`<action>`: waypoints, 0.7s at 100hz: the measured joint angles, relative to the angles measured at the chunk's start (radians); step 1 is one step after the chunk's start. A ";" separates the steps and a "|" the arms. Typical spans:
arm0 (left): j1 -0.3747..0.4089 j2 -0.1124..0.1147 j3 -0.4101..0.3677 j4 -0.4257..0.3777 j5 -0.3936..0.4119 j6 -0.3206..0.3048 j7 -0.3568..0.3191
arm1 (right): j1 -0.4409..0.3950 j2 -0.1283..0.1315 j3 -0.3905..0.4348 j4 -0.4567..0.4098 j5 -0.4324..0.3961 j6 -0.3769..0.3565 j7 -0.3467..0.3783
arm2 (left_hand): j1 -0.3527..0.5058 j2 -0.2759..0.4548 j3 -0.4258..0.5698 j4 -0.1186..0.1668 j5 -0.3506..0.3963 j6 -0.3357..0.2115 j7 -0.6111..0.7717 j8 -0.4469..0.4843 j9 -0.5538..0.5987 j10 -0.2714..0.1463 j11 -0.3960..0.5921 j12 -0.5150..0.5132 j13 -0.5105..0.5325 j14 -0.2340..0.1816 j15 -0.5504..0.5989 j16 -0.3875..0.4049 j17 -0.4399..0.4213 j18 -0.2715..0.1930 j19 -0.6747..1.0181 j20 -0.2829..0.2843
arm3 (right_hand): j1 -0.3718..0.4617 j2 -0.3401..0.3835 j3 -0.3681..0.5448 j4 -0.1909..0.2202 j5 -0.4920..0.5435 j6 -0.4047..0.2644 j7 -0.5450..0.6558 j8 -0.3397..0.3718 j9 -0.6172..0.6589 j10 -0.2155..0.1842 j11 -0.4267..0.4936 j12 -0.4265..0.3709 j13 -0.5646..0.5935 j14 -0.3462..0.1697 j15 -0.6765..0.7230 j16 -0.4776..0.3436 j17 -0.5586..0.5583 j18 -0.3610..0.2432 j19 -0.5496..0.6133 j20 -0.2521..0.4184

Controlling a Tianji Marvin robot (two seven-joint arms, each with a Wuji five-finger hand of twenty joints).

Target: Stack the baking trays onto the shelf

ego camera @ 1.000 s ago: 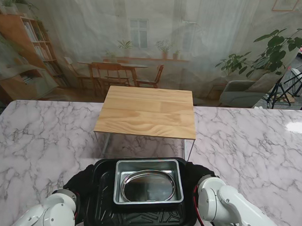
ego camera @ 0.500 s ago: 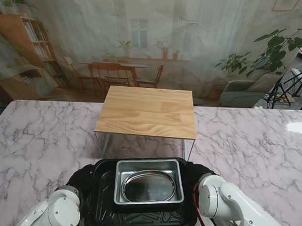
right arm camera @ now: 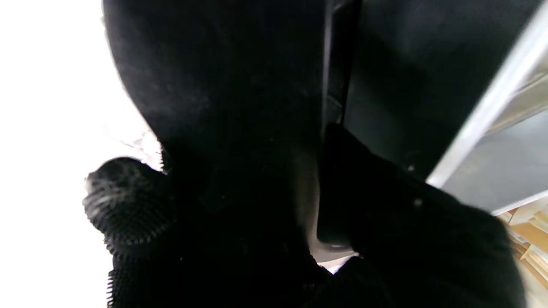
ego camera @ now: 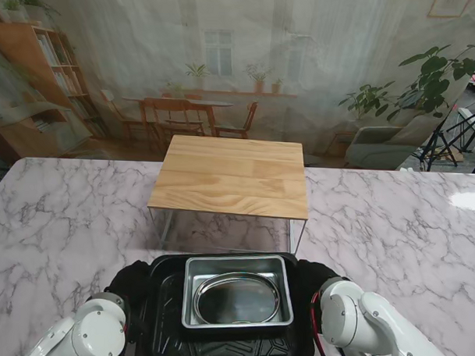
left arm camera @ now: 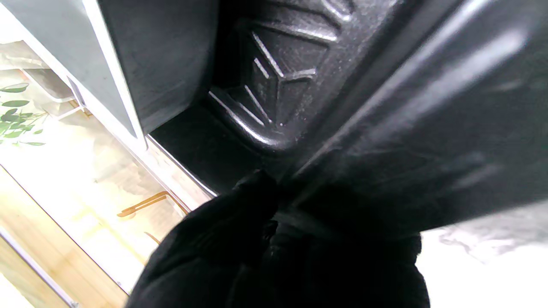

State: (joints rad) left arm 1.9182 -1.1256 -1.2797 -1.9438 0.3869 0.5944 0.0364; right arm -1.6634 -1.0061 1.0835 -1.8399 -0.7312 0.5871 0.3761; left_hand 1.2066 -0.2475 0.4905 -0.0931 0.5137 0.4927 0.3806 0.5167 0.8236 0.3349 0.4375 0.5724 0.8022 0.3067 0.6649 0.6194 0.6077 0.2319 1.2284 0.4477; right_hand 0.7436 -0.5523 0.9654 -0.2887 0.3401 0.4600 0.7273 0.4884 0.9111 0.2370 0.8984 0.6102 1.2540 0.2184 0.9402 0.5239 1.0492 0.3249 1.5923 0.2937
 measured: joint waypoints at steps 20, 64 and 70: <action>-0.007 -0.002 0.000 -0.002 -0.049 0.013 0.011 | -0.014 0.002 0.014 -0.009 0.025 -0.003 -0.006 | 0.001 0.000 0.036 0.000 0.010 0.011 0.011 0.017 0.011 0.013 0.000 0.033 0.009 0.008 0.036 0.023 0.011 0.012 0.035 0.000 | 0.013 -0.002 0.011 0.000 0.005 0.031 0.000 0.000 0.002 0.001 0.000 0.000 -0.002 0.013 0.001 0.001 0.002 0.012 0.012 0.011; -0.020 -0.004 -0.014 -0.039 -0.154 0.073 0.001 | -0.024 0.017 0.053 -0.054 0.085 0.016 0.046 | 0.025 0.003 0.075 0.000 0.033 0.050 0.029 0.025 0.018 0.078 -0.012 0.038 0.009 0.059 0.051 0.043 0.013 0.061 0.064 0.000 | 0.025 -0.023 0.080 -0.010 0.025 0.085 0.000 -0.012 0.012 0.015 0.000 0.000 -0.029 0.065 0.001 0.009 0.002 0.054 0.034 0.022; -0.021 -0.003 -0.022 -0.051 -0.158 0.079 -0.012 | -0.022 0.020 0.058 -0.065 0.085 0.017 0.057 | 0.025 0.003 0.077 0.000 0.033 0.055 0.029 0.025 0.018 0.085 -0.015 0.038 0.009 0.063 0.053 0.043 0.013 0.065 0.072 0.000 | 0.025 -0.023 0.087 -0.010 0.025 0.099 0.000 -0.013 0.013 0.024 0.000 0.000 -0.029 0.074 0.001 0.010 0.002 0.062 0.038 0.023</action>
State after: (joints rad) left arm 1.8968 -1.1289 -1.3017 -1.9952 0.2288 0.6735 0.0244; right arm -1.6858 -0.9857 1.1419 -1.9047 -0.6467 0.6040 0.4332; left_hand 1.2315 -0.2441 0.5678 -0.0931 0.5465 0.5474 0.4092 0.5421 0.8413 0.4197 0.4230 0.6101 0.8116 0.3696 0.7180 0.6629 0.6203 0.2969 1.3006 0.4477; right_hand 0.7687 -0.5755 1.0526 -0.2984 0.3655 0.5594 0.7274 0.4755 0.9239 0.2608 0.8989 0.6103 1.2252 0.2924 0.9415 0.5340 1.0508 0.3873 1.6301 0.3168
